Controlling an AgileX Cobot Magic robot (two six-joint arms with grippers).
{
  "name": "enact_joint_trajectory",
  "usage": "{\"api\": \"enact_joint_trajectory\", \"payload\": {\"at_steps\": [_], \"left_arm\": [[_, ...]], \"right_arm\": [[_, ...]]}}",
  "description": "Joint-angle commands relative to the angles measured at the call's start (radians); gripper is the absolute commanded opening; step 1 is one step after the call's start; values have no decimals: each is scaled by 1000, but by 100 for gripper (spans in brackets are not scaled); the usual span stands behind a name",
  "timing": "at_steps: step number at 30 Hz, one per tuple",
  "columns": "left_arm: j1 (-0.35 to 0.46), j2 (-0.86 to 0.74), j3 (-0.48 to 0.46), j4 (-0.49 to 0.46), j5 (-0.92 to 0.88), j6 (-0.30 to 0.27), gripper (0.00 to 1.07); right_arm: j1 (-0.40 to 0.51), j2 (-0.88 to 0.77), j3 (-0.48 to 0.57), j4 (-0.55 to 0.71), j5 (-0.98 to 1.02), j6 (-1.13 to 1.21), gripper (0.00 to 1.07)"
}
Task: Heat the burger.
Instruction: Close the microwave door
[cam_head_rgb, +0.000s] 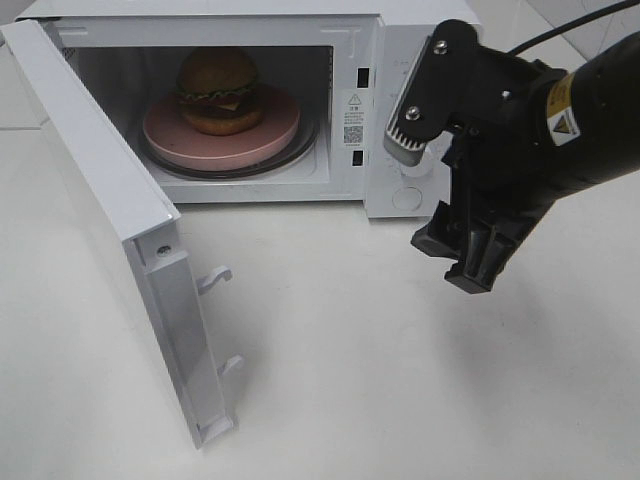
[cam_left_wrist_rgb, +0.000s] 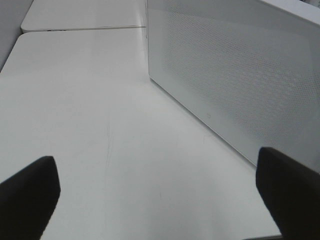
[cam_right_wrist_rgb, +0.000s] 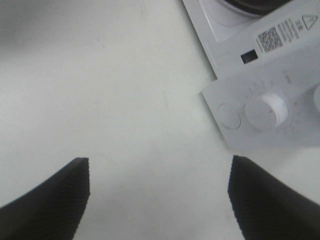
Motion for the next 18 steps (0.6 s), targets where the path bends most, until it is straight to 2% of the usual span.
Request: {"api": "enact_joint_trajectory", "payload": {"at_steps": [1,7,18], "left_arm": [[1,-22,3,-8,-8,-2,100],[1,-22,3,-8,-8,-2,100],[1,-22,3,-8,-8,-2,100]], "right_arm": [[-2,-72,3,-4,115,168,76],[-2,-197,3,-4,267,307,76],[-2,-433,3,-1,549,415,76]]}}
